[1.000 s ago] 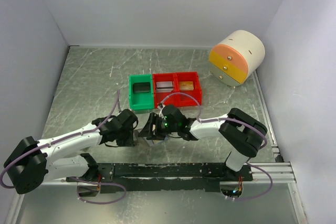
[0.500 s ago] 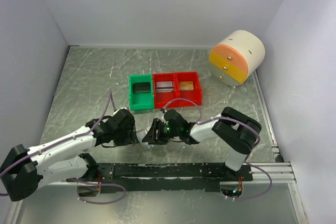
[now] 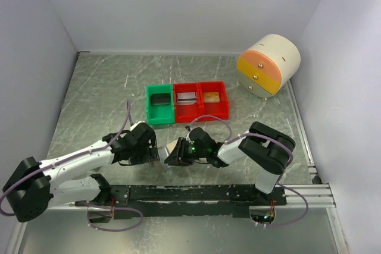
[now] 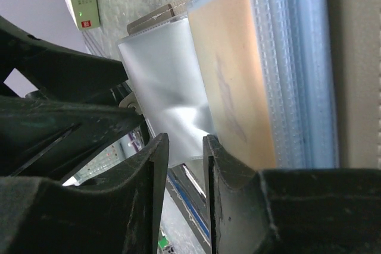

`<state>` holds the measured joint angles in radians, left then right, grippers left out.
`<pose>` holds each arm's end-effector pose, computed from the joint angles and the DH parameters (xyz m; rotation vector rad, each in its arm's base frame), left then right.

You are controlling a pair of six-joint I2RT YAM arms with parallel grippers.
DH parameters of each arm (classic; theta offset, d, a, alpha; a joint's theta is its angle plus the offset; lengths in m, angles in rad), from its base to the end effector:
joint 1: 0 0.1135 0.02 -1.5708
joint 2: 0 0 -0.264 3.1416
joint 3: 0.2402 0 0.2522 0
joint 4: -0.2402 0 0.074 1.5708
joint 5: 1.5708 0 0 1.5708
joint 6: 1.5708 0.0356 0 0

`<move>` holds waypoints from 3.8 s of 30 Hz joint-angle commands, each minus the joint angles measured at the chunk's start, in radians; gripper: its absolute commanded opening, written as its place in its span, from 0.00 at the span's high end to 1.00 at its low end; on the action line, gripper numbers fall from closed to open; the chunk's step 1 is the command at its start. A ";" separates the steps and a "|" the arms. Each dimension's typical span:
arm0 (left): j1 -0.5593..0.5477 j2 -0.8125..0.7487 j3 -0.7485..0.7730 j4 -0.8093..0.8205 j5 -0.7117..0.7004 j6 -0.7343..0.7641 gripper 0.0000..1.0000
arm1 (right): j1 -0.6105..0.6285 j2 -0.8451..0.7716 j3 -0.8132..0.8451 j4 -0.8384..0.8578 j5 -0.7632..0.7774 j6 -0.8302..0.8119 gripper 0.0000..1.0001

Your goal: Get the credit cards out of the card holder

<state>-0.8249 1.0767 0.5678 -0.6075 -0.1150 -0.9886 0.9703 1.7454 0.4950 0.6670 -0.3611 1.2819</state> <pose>0.1292 -0.1338 0.1807 -0.2608 2.7324 -0.4023 0.1532 0.2460 0.1008 0.1526 2.6339 1.4818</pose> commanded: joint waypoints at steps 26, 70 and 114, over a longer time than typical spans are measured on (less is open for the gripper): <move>0.028 0.190 0.035 0.247 0.084 0.276 0.89 | -0.067 -0.329 0.266 -0.925 0.394 -0.382 0.53; -0.112 0.391 0.265 0.162 0.127 0.561 0.93 | -0.237 -0.460 0.109 -0.848 0.273 -0.429 0.60; 0.003 0.386 0.154 0.239 0.228 0.425 0.69 | -0.167 -0.572 0.064 -0.891 0.286 -0.316 0.52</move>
<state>-0.8196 1.4715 0.7242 -0.3954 0.0990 -0.5755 0.7979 1.1782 0.5232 -0.2161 -0.0303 0.9985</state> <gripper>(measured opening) 0.314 0.486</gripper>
